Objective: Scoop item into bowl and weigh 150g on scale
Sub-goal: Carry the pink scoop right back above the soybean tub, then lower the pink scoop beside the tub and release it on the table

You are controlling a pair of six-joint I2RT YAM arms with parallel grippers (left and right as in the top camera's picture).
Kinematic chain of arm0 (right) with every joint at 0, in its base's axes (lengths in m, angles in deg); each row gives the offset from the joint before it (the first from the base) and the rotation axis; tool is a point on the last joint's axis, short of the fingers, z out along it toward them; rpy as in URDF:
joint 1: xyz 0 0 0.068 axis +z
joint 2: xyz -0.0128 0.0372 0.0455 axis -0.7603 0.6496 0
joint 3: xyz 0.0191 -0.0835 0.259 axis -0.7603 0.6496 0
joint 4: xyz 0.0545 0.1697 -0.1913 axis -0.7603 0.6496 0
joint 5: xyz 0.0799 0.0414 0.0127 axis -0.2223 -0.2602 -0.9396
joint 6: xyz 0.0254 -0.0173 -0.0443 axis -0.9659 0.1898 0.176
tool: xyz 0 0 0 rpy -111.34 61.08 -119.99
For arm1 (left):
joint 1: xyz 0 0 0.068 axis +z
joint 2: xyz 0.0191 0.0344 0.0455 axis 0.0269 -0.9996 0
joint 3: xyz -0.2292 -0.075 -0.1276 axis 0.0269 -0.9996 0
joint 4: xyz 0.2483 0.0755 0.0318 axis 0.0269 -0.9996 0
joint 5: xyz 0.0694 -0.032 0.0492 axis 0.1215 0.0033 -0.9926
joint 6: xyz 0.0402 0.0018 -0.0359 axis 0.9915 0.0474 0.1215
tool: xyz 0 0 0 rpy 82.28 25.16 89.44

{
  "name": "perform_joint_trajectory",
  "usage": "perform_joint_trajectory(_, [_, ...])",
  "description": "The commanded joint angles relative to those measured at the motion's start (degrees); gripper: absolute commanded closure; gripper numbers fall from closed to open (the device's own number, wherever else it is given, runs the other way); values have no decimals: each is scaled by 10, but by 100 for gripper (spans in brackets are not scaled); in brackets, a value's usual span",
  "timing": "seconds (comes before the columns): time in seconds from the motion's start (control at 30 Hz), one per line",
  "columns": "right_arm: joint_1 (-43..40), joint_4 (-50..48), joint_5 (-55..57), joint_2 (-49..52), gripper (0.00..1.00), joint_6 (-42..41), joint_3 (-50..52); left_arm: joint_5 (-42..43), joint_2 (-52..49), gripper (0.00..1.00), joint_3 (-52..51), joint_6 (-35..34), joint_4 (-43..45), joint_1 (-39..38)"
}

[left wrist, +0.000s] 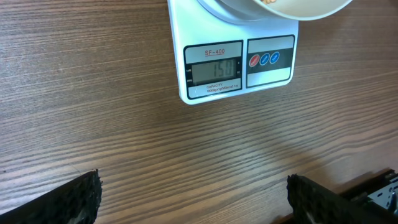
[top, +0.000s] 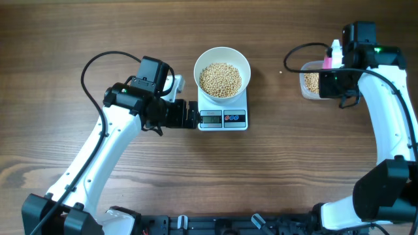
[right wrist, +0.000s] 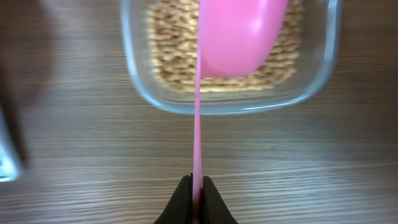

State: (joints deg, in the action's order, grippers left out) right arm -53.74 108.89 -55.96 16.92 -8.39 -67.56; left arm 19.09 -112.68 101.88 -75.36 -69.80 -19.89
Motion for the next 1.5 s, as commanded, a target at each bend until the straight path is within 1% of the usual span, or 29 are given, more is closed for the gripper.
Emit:
perform_joint_trajectory(0.0, [2,2,-116,-15,96,-59,4,3,-4,0,-1,12,2,2])
perform_joint_trajectory(0.07, [-4,3,-156,-15,96,-56,4,3,-4,0,-1,11,2,2])
perform_joint_trajectory(0.13, [-9,7,-160,-15,96,-62,4,3,-4,0,-1,12,2,2])
perform_joint_trajectory(0.17, [-12,8,-181,-15,96,-61,4,3,-4,0,-1,12,2,2])
perform_joint_trajectory(0.23, [-19,11,-260,-15,96,-38,4,3,-4,0,-1,12,2,2])
perform_joint_trajectory(0.33, [-26,26,-408,-15,96,35,4,3,-4,0,-1,12,2,2])
perform_joint_trajectory(0.4, [-28,46,-456,-15,96,61,4,3,-4,0,-1,11,2,2])
perform_joint_trajectory(0.5, [-28,80,-440,-15,96,75,4,3,-4,0,-1,11,2,2])
perform_joint_trajectory(0.57, [-27,119,-369,-15,96,74,4,3,-4,0,-1,11,2,2])
perform_joint_trajectory(0.6, [-27,133,-352,-15,96,74,4,3,-4,0,-1,11,2,2])
perform_joint_trajectory(0.73, [-27,154,-344,-15,96,76,7,3,-4,0,-1,11,2,2])
perform_joint_trajectory(0.8, [-27,154,-341,-15,96,77,17,3,-4,0,-1,12,2,2])
perform_joint_trajectory(0.93, [-27,148,-287,-15,96,75,66,3,-4,0,-1,11,2,2])
perform_joint_trajectory(1.13, [-27,120,-290,-15,96,75,140,3,-4,0,-1,12,2,2])
perform_joint_trajectory(1.37, [-27,110,-292,-15,96,73,151,3,-4,0,-1,11,2,2])
perform_joint_trajectory(1.47, [-27,101,-292,-15,96,58,161,3,-4,0,-1,12,2,2])
